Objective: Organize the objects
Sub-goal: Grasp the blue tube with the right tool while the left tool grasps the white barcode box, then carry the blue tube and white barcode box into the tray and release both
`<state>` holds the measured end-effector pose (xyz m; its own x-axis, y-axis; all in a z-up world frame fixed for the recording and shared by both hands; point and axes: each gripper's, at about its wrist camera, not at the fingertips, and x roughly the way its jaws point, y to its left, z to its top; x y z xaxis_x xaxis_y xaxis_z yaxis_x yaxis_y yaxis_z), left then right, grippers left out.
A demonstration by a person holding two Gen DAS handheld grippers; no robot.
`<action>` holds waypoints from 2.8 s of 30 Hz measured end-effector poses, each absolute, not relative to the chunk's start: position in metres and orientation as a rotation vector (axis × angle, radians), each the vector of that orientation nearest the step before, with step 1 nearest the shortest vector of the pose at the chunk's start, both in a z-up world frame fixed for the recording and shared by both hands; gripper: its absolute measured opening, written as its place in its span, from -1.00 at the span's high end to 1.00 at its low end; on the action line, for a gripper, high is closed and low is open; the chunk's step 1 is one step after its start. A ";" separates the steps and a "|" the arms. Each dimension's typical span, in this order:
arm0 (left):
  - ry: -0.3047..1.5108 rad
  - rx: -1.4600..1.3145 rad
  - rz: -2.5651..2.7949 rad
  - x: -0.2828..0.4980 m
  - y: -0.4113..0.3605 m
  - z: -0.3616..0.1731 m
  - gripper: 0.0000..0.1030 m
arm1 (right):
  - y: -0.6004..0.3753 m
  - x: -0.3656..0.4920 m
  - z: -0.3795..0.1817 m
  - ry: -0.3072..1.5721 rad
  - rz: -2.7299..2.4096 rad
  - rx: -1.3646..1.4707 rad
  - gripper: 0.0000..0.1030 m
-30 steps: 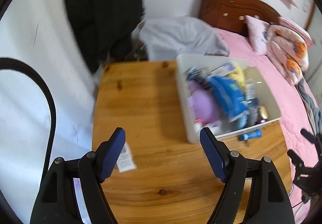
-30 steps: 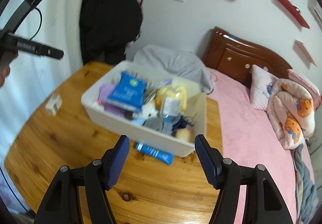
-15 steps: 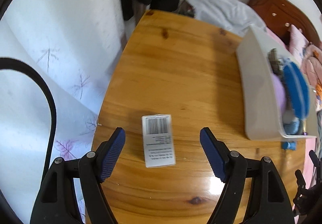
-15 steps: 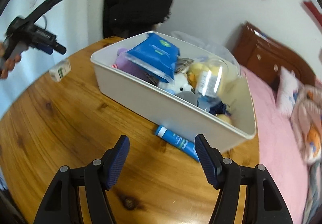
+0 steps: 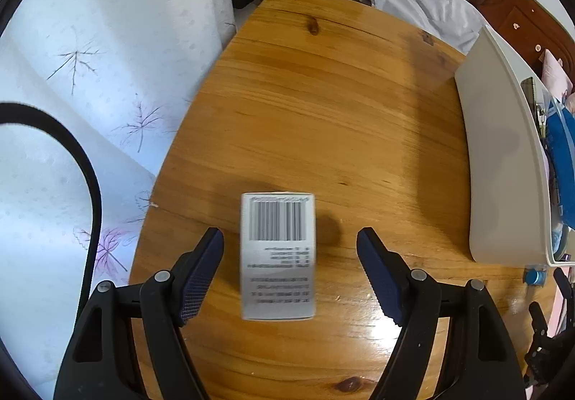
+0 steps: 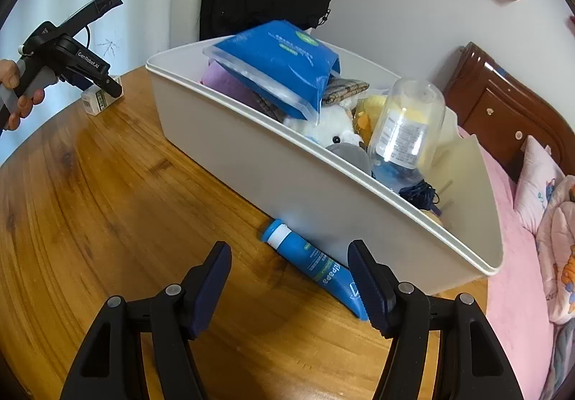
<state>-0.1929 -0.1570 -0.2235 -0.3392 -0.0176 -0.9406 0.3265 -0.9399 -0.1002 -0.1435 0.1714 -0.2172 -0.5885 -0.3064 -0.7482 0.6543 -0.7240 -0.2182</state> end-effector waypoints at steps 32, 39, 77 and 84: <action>0.340 1.700 -2.451 -0.175 -0.136 -0.222 0.28 | 0.154 -0.154 -0.233 0.585 -2.026 1.179 0.63; 0.381 1.676 -2.555 -0.138 -0.130 -0.187 0.28 | 0.158 -0.115 -0.222 0.494 -2.035 1.147 0.63; -0.037 1.645 -3.046 -0.340 0.145 -0.040 0.27 | 0.266 -0.230 -0.046 -0.239 -2.660 1.156 0.63; 0.030 1.752 -3.010 -0.362 0.168 -0.073 0.27 | 0.275 -0.251 -0.090 -0.298 -2.615 1.259 0.63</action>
